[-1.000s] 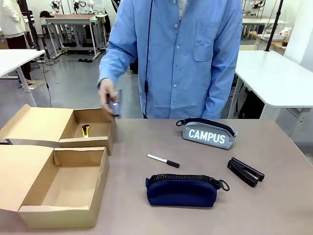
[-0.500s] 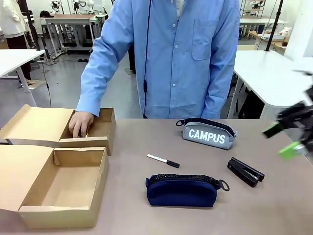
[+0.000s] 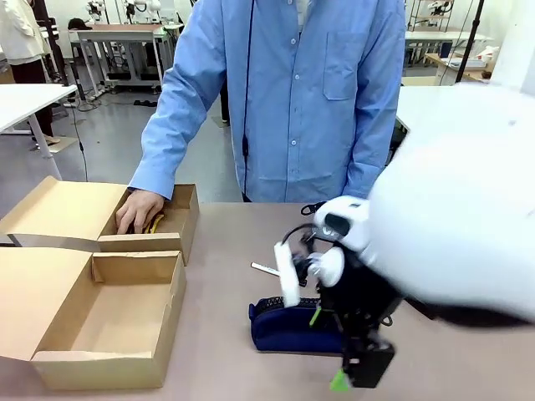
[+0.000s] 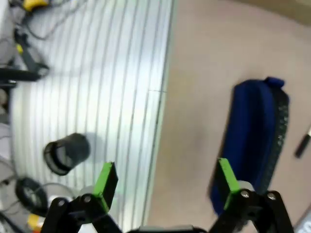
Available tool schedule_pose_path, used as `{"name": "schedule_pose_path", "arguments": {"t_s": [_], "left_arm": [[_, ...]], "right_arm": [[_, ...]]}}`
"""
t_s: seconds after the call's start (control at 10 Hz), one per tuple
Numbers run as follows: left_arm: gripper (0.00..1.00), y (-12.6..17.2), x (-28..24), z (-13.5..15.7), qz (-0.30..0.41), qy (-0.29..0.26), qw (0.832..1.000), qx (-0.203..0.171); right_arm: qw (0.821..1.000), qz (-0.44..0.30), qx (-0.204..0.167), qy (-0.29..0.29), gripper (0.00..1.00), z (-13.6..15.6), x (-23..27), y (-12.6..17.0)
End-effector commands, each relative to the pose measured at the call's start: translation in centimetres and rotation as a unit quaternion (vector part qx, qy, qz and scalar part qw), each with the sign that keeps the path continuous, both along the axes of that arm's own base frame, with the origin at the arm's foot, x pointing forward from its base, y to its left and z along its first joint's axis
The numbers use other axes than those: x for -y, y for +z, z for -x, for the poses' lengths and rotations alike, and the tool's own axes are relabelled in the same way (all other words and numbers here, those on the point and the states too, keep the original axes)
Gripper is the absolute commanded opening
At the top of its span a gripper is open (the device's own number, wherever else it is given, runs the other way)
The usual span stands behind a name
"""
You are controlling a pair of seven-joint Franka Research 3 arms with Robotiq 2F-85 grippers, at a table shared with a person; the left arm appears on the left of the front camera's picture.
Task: Place items inside the box.
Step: Pick up a Pencil pouch or Stapler and place it inside the Mailer Box closest to the robot.
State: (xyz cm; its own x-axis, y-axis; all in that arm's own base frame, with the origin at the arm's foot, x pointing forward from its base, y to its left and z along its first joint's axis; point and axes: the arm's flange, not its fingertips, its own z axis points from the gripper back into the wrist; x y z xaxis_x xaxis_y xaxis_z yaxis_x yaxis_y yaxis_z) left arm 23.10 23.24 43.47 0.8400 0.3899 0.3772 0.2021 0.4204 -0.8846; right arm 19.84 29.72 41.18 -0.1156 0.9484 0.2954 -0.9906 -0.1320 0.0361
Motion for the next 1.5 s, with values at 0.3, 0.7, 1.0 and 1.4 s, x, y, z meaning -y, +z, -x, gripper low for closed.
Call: {"name": "schedule_pose_path", "arguments": {"t_s": [0.3,0.7,1.0,1.4], "left_arm": [[1.00,0.2,0.0,0.0,0.006,0.001,1.000,0.018],[1.00,0.2,0.0,0.0,0.006,0.001,1.000,0.018],[1.00,0.2,0.0,0.0,0.006,0.001,1.000,0.018],[1.00,0.2,0.0,0.0,0.006,0.001,1.000,0.018]], "right_arm": [[0.998,-0.014,0.006,-0.055,1.00,-6.3,-1.0,-1.3],[0.996,0.004,-0.012,-0.093,1.00,-10.4,0.0,-2.7],[0.992,0.022,-0.029,-0.118,1.00,-11.8,-0.6,-5.7],[0.991,0.046,-0.036,-0.117,0.47,-11.1,-0.3,-6.1]]}}
